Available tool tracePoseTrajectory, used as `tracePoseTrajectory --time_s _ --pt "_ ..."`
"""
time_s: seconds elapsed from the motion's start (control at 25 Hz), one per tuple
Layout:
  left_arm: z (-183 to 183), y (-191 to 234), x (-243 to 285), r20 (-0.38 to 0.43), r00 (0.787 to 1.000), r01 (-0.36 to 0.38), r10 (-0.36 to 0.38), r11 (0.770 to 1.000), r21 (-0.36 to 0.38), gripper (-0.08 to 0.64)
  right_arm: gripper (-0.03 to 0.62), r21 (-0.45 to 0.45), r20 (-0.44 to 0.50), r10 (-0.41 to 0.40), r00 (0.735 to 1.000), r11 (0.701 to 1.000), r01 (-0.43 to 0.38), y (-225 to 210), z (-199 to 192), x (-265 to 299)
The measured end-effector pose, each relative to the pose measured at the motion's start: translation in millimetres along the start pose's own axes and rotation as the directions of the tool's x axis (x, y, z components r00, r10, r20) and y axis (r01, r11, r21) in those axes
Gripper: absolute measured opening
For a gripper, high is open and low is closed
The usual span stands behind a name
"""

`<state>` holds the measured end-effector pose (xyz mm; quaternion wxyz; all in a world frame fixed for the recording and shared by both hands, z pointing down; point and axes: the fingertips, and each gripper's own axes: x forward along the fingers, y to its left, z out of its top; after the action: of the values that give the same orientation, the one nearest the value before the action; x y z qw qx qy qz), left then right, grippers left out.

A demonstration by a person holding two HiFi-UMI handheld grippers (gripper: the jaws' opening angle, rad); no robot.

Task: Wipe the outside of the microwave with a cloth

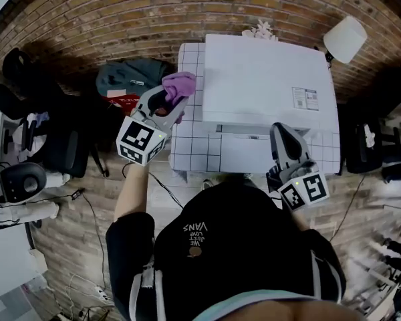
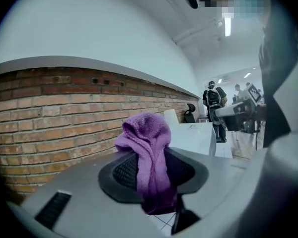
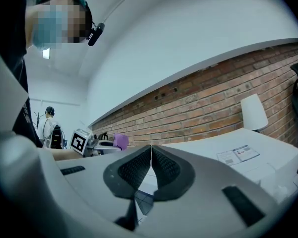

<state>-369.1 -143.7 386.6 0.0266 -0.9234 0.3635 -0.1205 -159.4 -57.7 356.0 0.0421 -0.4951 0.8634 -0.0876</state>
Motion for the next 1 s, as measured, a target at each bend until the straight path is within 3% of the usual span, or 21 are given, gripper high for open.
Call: tracePoseTrajectory --time_s 0.24,0.44,0.64,0.8,1.0 --pt "-61.3 -18.4 -20.9 0.103 0.993 -0.055 0.062 0.996 -0.074 0.140 0.003 -0.015 -0.036 -0.002 0.999 1.000 0.001 24.1 -11.6 13.3" --pt "-99.6 -50.8 -16.5 0.154 0.986 -0.040 0.066 0.985 -0.167 0.140 0.003 -0.026 -0.052 -0.042 0.998 0.999 0.041 23.7 -16.2 9.7" --pt "-108.0 -61.7 -2.7 0.183 0.981 -0.023 0.059 0.982 -0.189 0.140 0.003 -0.020 -0.059 -0.078 0.995 0.997 0.077 19.2 -16.6 3.7" --pt "-106.6 -47.1 13.0 0.206 0.976 -0.022 0.066 0.977 -0.210 0.140 0.003 -0.035 -0.077 -0.123 0.989 0.992 0.121 2.3 -19.5 -7.9" --pt "-103.5 -17.2 43.1 0.191 0.979 -0.029 0.064 0.984 -0.178 0.140 0.003 -0.056 -0.078 -0.159 0.984 0.986 0.155 -21.4 -12.9 -17.4"
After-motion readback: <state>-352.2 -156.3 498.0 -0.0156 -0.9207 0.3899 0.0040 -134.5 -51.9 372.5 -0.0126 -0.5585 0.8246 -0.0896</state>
